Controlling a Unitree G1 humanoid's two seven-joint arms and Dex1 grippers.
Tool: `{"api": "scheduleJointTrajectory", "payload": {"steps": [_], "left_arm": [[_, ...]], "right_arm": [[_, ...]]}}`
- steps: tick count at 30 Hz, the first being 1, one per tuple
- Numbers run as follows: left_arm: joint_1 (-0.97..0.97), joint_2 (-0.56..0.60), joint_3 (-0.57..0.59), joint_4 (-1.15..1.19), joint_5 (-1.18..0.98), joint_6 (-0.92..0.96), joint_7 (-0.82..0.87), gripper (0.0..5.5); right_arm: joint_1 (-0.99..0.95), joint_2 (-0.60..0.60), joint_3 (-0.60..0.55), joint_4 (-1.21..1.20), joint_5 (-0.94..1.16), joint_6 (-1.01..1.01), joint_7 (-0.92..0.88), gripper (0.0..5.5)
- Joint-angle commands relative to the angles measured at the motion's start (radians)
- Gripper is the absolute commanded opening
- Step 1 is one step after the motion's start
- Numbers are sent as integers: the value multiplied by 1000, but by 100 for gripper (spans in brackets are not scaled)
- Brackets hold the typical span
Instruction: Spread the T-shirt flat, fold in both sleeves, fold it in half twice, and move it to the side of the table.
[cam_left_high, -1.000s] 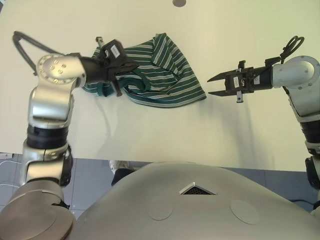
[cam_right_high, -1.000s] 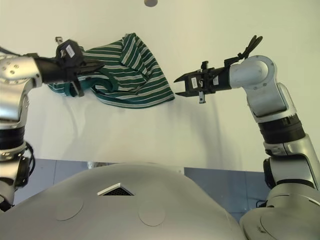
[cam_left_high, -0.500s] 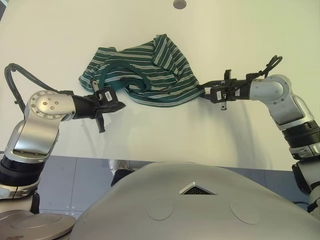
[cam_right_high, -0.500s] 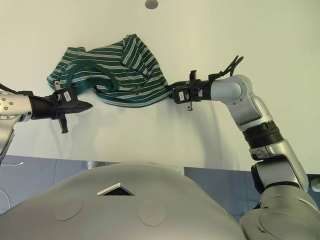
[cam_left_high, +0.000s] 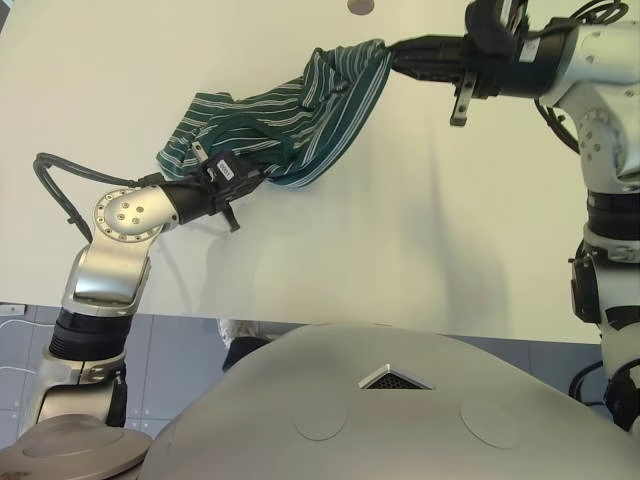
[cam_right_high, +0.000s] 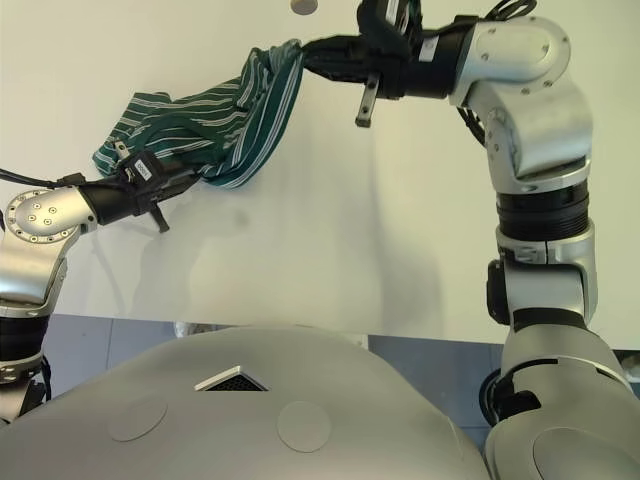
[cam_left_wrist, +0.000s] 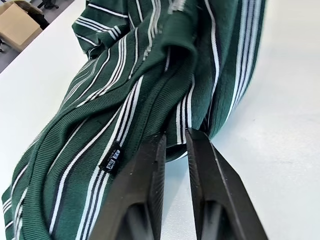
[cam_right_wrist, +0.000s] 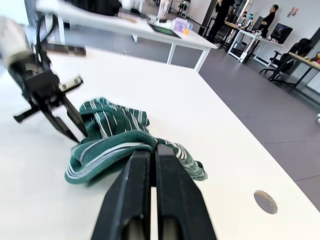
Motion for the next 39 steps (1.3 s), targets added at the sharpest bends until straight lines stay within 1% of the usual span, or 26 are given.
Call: {"api": "scheduleJointTrajectory", "payload": {"steps": [1,3,6,8,12,14,17,19,22,26,29,30,31,32,34,35,36,38,39], "left_arm": [[28,-14,-28,-28,-11,-2,-1,148],[50,-17,-61,-55,-14,13,-10,187],[69,-6,-92,-93,-25,36,-32,187],[54,-16,-108,-90,-10,30,-18,187],[-63,-114,-170,20,76,38,93,187],[-92,-142,-185,59,99,36,123,187],[-115,-105,-236,115,172,29,111,187],[-138,-82,-290,159,231,46,89,187],[-174,-98,-330,214,266,73,88,187],[-169,-98,-335,218,241,96,83,124],[-158,-92,-312,200,201,128,59,64],[-156,-92,-284,177,161,150,43,40],[-158,-103,-224,126,65,196,8,19],[-177,-122,-123,66,-78,267,-29,4],[-264,-147,118,-14,-430,451,-91,1],[-331,-128,237,-4,-597,538,-112,1],[-388,-107,318,19,-711,601,-117,1],[-500,-64,414,118,-813,667,-106,1],[-568,-49,434,186,-820,681,-83,1]], "right_arm": [[-71,26,-40,-3,66,131,-37,0],[-114,48,-60,14,98,188,-60,0],[-160,75,-85,22,133,248,-91,0],[-177,89,-95,18,156,280,-106,0],[-197,112,-110,-6,209,338,-122,0],[-196,113,-104,-14,216,345,-122,0],[-192,112,-103,-19,217,347,-122,0],[-186,114,-105,-20,215,348,-127,0],[-183,125,-112,-16,215,348,-142,0],[-170,125,-119,-21,218,350,-156,0],[-165,126,-133,-8,215,345,-169,0],[-168,132,-142,9,214,342,-179,0],[-178,142,-159,35,214,342,-199,0],[-197,156,-186,81,212,341,-227,0],[-253,185,-256,195,212,339,-304,0],[-287,193,-296,271,209,331,-347,0],[-313,197,-327,332,206,325,-380,0],[-354,192,-375,428,201,307,-422,0],[-372,189,-389,461,198,293,-431,0]]}}
